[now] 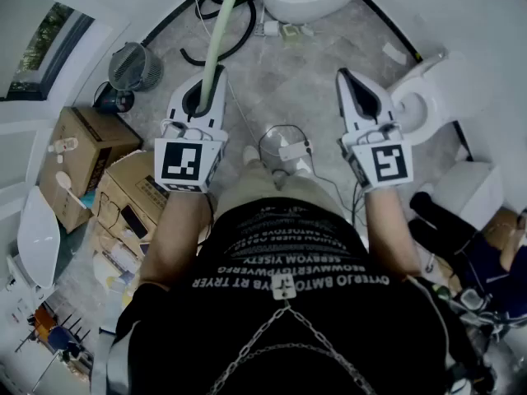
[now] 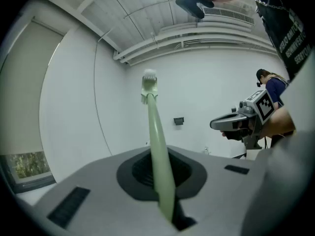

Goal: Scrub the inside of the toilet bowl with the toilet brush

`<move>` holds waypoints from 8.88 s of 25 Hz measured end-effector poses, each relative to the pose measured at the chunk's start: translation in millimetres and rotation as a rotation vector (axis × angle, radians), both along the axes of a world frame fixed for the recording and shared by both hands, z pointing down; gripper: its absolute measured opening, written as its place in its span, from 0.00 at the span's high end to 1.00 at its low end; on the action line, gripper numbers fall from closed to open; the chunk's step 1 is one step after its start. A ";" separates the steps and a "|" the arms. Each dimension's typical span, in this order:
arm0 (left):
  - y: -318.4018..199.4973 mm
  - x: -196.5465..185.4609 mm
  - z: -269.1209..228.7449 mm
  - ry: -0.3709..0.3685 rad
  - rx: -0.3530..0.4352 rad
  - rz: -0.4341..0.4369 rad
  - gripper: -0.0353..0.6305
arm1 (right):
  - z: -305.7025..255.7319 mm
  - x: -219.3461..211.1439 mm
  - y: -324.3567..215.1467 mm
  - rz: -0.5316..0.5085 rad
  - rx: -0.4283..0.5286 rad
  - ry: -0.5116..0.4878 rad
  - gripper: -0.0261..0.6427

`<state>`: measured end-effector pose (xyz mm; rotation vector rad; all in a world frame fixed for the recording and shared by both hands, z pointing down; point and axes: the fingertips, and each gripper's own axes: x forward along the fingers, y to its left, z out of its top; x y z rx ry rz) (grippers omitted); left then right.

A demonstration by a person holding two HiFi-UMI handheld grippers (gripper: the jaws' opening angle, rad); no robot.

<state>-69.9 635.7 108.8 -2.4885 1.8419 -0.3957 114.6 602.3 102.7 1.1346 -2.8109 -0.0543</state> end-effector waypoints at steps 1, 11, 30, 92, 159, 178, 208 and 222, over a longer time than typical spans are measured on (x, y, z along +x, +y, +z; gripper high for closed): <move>-0.2 5.1 0.2 -0.002 -0.003 -0.007 0.94 | -0.9 4.7 -1.7 -0.005 0.003 -0.002 0.96; 2.3 24.5 0.3 -0.008 -0.017 -0.060 0.94 | -3.5 26.4 -14.6 -0.021 0.019 0.002 0.96; -82.3 -79.9 21.8 0.048 -0.041 0.050 0.94 | 8.1 -73.8 -69.2 0.082 -0.026 0.011 0.96; -274.8 -81.9 37.5 0.064 -0.124 0.063 0.94 | 30.0 -46.5 -268.1 0.109 -0.090 0.075 0.96; -482.2 -70.3 18.6 0.066 -0.072 0.039 0.94 | 33.0 -34.2 -489.1 0.103 -0.059 0.040 0.96; -606.0 -98.5 36.3 0.080 -0.137 0.134 0.94 | 28.4 -63.4 -594.2 0.197 -0.069 0.051 0.96; -695.4 -91.1 111.1 0.062 -0.311 0.231 0.94 | 53.7 -49.8 -676.1 0.297 -0.107 0.013 0.96; -732.4 -71.8 172.6 0.041 -0.413 0.162 0.94 | 67.5 -45.1 -747.2 0.195 -0.133 -0.017 0.96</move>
